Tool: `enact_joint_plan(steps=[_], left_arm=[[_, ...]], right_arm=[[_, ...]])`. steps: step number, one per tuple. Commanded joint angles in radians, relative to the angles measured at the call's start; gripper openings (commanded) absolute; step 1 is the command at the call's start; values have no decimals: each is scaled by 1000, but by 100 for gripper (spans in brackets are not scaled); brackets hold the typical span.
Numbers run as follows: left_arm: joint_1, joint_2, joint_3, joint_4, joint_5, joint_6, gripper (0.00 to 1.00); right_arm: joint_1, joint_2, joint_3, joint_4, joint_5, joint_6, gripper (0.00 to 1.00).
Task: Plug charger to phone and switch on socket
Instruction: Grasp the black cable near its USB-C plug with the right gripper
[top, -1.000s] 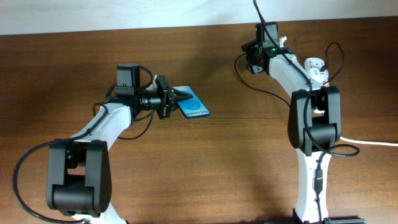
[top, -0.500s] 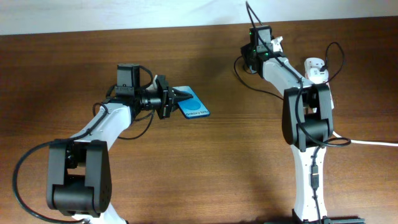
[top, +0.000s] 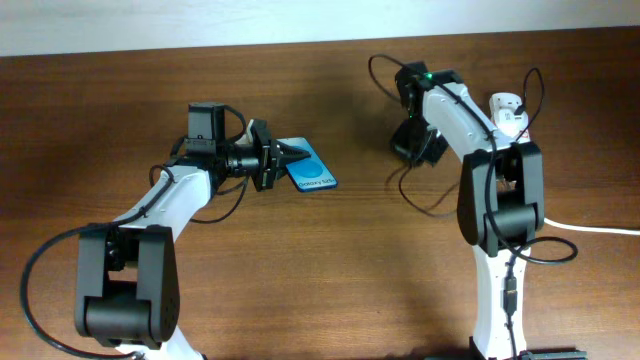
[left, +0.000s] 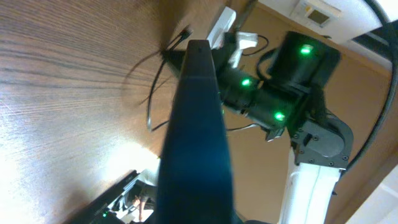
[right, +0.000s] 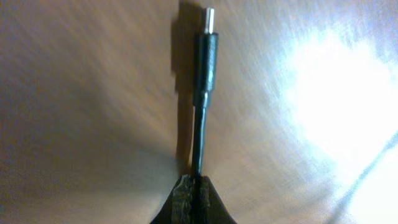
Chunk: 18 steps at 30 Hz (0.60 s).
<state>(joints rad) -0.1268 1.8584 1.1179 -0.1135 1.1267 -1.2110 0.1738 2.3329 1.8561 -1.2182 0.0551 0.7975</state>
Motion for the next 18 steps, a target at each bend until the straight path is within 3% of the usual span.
enact_joint_plan(steps=[1,3,4,12,14,18], left_arm=[[5,2,6,5,43,39,0],[5,2,6,5,56,39,0],[5,2,6,5,60,39,0],[5,2,6,5,63,39,0],[5,2,6,5,64,39,0],[5,2,6,5,63,39,0]], right_arm=[[57,-29,-104,-39,9,-102,4],[79,-29,-141,-35,9,-102,8],[82,-29,-140,-34,9,-102,20],[74,-31,-35,-84,6,-81,60],[74,-30,-39,-119,-7,3,60],[103,-30,-54,-113,-84,9,59]])
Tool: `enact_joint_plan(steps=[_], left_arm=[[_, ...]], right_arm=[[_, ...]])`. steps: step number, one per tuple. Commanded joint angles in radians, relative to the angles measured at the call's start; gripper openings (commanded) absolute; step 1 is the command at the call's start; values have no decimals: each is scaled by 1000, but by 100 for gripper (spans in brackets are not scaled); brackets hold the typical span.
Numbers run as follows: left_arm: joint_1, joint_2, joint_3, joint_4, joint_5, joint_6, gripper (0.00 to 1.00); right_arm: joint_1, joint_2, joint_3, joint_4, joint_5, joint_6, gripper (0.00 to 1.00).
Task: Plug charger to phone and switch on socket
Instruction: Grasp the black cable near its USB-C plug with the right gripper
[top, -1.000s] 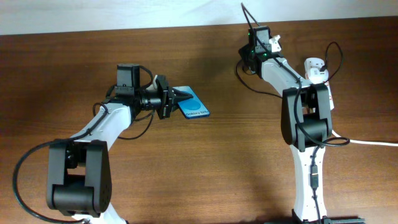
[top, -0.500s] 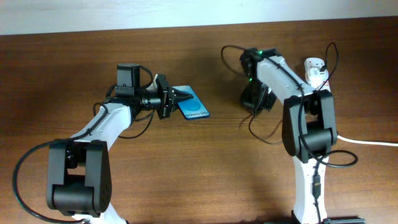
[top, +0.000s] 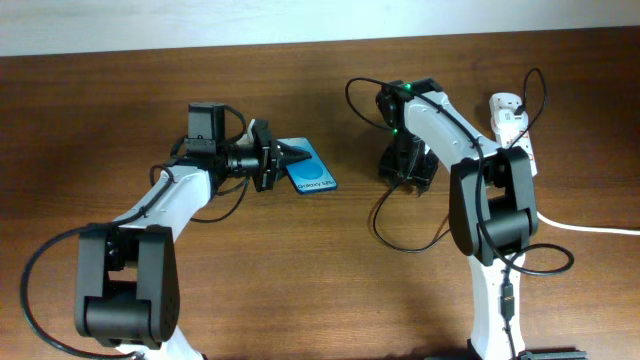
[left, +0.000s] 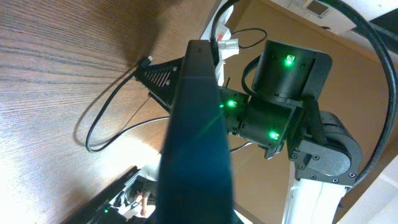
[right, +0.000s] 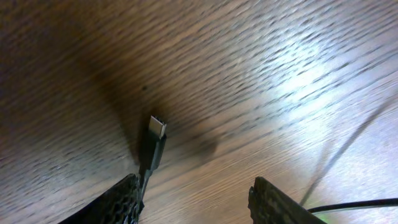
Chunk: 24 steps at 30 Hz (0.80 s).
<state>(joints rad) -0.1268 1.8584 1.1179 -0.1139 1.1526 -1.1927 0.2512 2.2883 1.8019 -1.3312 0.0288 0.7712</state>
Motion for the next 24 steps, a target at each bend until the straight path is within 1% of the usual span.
enact_joint_plan(steps=[1,4,7,10,11,12,19,20,21,23,24], left_arm=[[5,2,6,5,37,21,0],[5,2,6,6,30,21,0],[5,2,6,5,38,59,0],[5,2,6,5,53,63,0],[5,2,6,5,53,66,0],[5,2,6,5,53,66,0],[5,2,6,5,56,66,0],[5,2,6,5,55,66,0],[5,2,6,5,55,66,0],[5,2,6,5,55,66,0],[5,2,6,5,55,66,0]], right_arm=[[36,14,0,2,-80,35,59],[73,14,0,10,-97,39,62],[110,14,-34,92,-70,55,69],[113,14,-103,148,-17,102,69],[113,14,-125,171,-8,102,65],[113,15,-150,185,-9,103,56],[80,14,-224,208,52,102,54],[71,14,-261,232,54,102,45],[68,15,-281,248,52,102,40],[68,15,-323,296,39,102,32],[68,15,-346,320,13,101,26]])
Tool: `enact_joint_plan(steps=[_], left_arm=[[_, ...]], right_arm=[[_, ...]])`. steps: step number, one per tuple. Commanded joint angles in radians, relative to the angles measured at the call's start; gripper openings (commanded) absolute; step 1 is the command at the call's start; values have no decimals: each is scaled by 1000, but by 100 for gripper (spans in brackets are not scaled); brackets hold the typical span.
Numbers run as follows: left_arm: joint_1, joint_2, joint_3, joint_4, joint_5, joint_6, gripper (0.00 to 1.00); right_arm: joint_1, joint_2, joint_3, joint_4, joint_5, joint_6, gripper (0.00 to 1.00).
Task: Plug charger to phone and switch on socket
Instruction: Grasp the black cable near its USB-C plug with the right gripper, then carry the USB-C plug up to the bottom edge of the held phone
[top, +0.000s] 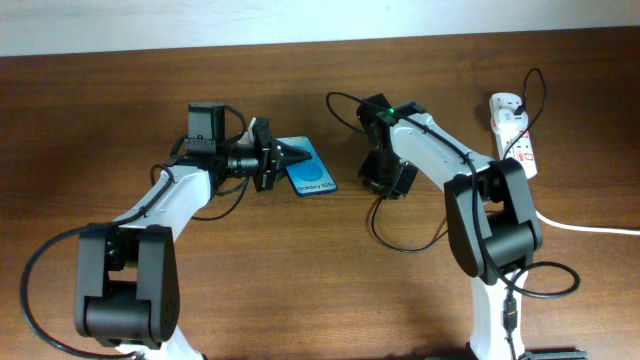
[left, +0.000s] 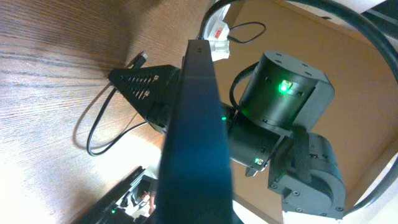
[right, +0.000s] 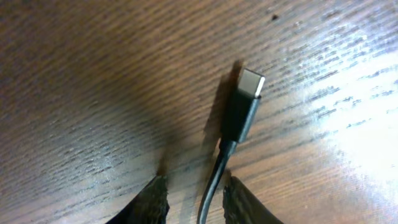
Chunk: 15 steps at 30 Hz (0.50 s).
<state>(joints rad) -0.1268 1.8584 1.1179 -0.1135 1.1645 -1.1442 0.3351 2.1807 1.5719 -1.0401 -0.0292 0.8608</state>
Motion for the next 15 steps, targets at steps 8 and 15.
enact_joint_plan(steps=[8,15], left_arm=[[5,2,6,5,41,17,0],[5,2,6,4,43,17,0]], right_arm=[[-15,122,-131,51,-16,12,4],[-17,119,-130,42,-116,-94,4]])
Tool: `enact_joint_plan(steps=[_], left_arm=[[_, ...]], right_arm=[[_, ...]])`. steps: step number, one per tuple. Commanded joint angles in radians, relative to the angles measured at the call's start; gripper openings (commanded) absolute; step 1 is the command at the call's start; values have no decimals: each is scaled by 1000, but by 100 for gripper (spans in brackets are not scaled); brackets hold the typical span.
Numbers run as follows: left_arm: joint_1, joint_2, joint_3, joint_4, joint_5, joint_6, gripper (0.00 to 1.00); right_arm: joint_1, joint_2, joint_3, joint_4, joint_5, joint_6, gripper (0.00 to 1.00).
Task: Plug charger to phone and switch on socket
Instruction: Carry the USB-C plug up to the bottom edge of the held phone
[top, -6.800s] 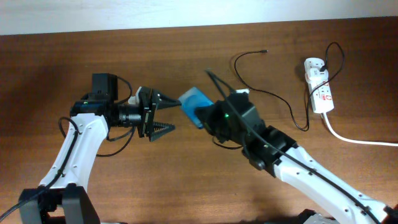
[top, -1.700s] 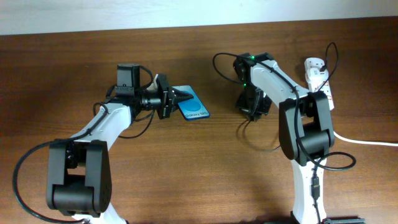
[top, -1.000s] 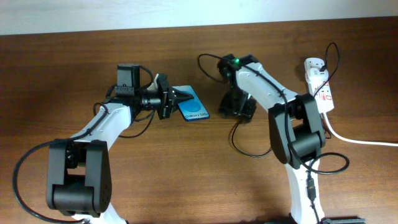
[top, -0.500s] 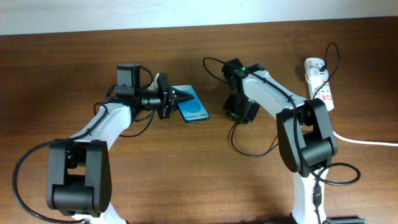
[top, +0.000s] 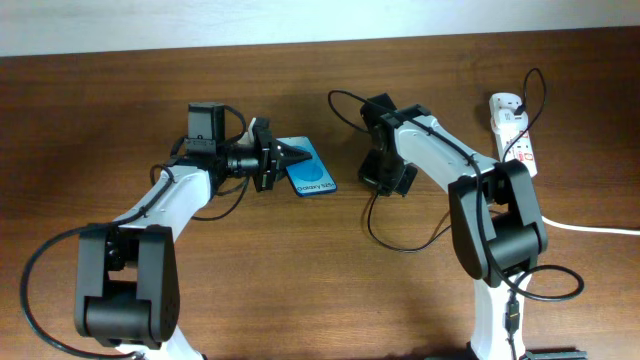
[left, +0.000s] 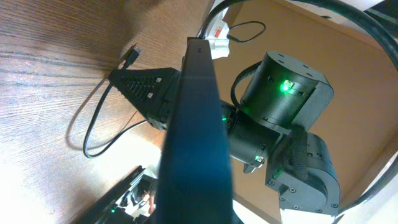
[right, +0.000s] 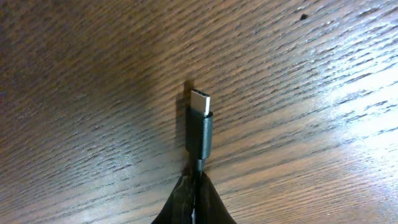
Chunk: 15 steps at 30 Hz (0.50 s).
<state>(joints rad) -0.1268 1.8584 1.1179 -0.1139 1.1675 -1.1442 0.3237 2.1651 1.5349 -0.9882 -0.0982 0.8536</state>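
The blue phone (top: 314, 174) lies slanted on the wooden table, with my left gripper (top: 291, 153) shut on its left end. In the left wrist view it shows edge-on as a dark blue slab (left: 196, 124). My right gripper (top: 384, 178) stands just right of the phone, shut on the black charger cable right behind its plug (right: 200, 127). The plug's metal tip points away from the fingers (right: 186, 199) and lies on the wood. The white socket strip (top: 512, 122) sits at the far right, and its switch is too small to read.
The slack black cable loops on the table in front of my right arm (top: 405, 240) and arches behind it to the strip. A white cord (top: 590, 228) runs from the strip off the right edge. The left wrist view shows the right gripper (left: 146, 84) facing the phone.
My right gripper's fingers stood apart on either side of the cable; now they are shut on it just behind the plug. The left gripper and the phone are unchanged.
My right gripper first pinched the cable near the socket strip. Then it stood open further left with the plug beside one finger. Later it was close to the phone, open astride the cable, and now grips it. The left gripper held the phone throughout.
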Motion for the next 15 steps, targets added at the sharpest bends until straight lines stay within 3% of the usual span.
enact_joint_plan(steps=[1,10,15], left_arm=[[5,2,6,5,47,17,0],[29,2,6,214,76,39,0],[53,2,6,448,177,34,0]], right_arm=[[-16,122,-93,-14,-96,-150,4],[-93,-278,-93,-90,-224,-444,4],[-95,-529,-93,-191,-508,-713,4]])
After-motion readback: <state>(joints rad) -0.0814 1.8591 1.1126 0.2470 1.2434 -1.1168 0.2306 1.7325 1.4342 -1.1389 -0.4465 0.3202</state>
